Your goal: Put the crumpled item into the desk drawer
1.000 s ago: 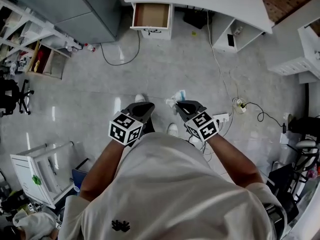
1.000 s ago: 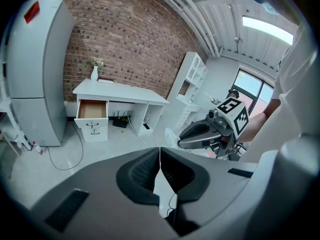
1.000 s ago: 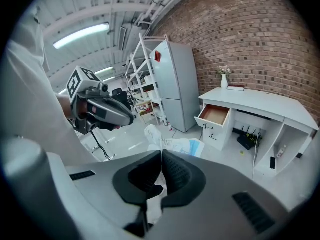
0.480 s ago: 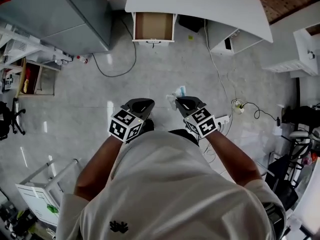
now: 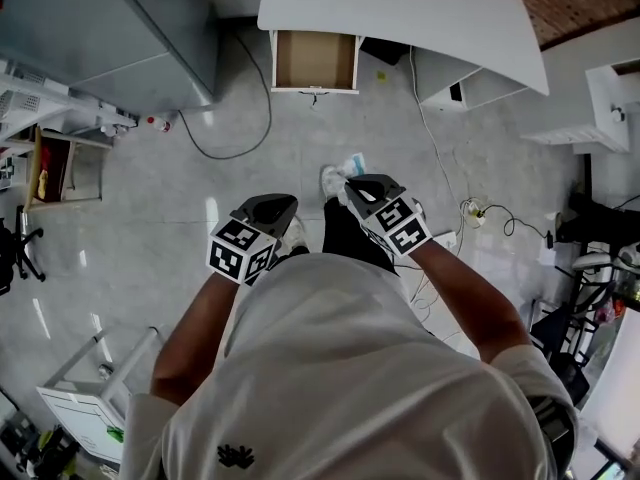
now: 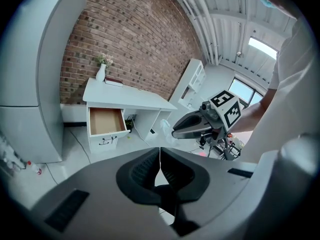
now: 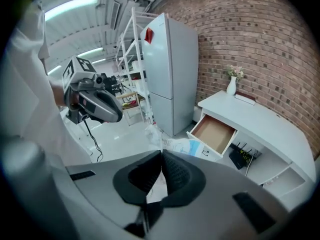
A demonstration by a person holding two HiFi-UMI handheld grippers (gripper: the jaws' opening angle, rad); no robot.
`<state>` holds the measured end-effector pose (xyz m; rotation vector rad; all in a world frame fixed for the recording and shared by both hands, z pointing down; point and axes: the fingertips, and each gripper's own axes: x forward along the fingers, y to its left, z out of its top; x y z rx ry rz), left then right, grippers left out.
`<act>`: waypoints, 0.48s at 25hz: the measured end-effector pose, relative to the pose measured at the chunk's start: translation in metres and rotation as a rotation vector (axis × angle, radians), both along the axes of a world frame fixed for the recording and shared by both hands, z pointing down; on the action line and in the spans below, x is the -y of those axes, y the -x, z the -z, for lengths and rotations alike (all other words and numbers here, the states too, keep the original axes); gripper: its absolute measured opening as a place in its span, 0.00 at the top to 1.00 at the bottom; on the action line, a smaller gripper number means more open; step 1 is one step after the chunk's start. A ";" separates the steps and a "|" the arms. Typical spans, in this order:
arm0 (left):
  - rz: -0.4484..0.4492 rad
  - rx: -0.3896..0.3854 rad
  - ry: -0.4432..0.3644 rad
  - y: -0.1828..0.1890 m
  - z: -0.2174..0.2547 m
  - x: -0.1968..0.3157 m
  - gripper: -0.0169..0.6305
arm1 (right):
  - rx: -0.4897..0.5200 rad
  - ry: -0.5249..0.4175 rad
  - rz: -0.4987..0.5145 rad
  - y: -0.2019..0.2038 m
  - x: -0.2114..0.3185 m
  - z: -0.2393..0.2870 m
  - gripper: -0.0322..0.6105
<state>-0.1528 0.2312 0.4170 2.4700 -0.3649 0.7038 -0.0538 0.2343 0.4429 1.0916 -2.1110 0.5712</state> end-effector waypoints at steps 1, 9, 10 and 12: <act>0.002 -0.001 0.001 -0.002 0.000 0.007 0.94 | -0.006 0.000 0.008 -0.004 0.010 -0.003 0.90; 0.095 0.031 -0.015 -0.027 -0.003 0.088 0.94 | -0.076 -0.020 0.107 -0.054 0.116 -0.037 0.90; 0.113 0.037 -0.013 -0.032 -0.002 0.101 0.94 | -0.094 -0.019 0.130 -0.062 0.131 -0.044 0.90; 0.144 0.044 -0.006 -0.044 -0.001 0.127 0.94 | -0.130 -0.019 0.179 -0.079 0.164 -0.058 0.90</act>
